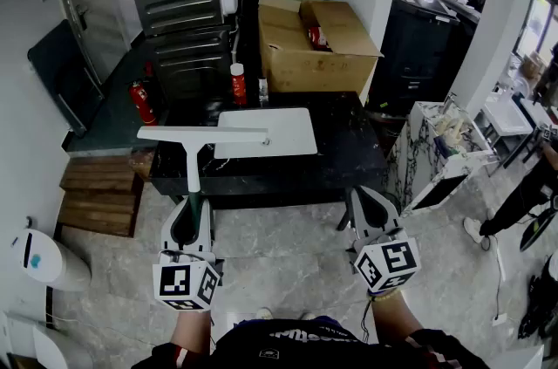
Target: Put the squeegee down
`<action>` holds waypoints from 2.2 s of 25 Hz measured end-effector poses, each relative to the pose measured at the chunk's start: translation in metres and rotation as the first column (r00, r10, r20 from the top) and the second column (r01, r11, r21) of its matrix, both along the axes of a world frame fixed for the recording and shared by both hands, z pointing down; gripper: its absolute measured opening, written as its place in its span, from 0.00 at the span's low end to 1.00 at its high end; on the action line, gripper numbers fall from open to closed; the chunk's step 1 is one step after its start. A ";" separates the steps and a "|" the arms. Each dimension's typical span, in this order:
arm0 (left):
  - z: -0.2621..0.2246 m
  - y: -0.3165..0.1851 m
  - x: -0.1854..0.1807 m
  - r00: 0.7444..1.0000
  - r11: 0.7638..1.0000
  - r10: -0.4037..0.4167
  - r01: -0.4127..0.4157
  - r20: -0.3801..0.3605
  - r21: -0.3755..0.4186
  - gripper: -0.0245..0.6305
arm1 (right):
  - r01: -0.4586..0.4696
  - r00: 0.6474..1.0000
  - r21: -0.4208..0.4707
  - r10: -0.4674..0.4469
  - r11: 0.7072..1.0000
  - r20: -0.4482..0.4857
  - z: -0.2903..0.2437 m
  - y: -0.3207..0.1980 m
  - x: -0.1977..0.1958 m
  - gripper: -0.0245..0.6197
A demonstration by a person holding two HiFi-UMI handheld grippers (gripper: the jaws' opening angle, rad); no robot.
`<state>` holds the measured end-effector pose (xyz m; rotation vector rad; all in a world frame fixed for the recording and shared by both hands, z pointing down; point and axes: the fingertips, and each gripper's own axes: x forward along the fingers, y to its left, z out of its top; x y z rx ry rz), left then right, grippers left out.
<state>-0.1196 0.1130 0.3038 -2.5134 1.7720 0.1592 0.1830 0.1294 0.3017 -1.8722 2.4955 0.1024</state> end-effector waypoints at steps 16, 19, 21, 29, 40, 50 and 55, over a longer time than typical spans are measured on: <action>-0.003 0.004 0.003 1.000 1.000 -0.012 0.012 0.008 -0.002 0.19 | -0.003 1.000 0.009 0.003 1.000 0.020 0.000 0.004 0.004 0.10; 0.000 0.004 0.004 1.000 1.000 -0.018 0.018 0.004 -0.007 0.19 | 0.011 1.000 0.014 -0.012 1.000 0.024 0.000 0.004 0.004 0.10; 0.001 0.005 0.004 1.000 1.000 -0.024 0.024 0.002 -0.009 0.19 | 0.020 0.999 0.009 -0.020 1.000 0.026 0.001 0.004 0.006 0.10; 0.001 0.007 0.019 0.998 0.998 -0.068 0.068 0.007 -0.013 0.19 | 0.045 0.998 -0.011 -0.045 0.999 0.042 0.008 0.009 0.030 0.10; 0.026 -0.006 0.030 0.992 0.990 -0.127 0.127 0.007 -0.061 0.19 | 0.105 0.993 -0.050 -0.102 0.993 0.060 0.033 -0.024 0.048 0.10; 0.055 -0.170 -0.015 0.993 0.991 -0.116 0.114 -0.033 -0.076 0.19 | 0.081 0.996 -0.028 -0.080 0.996 0.038 0.031 -0.175 0.006 0.10; 0.041 -0.270 -0.043 0.997 0.995 -0.074 0.071 -0.030 -0.071 0.19 | 0.010 0.998 0.058 -0.014 0.998 0.062 -0.001 -0.273 -0.020 0.10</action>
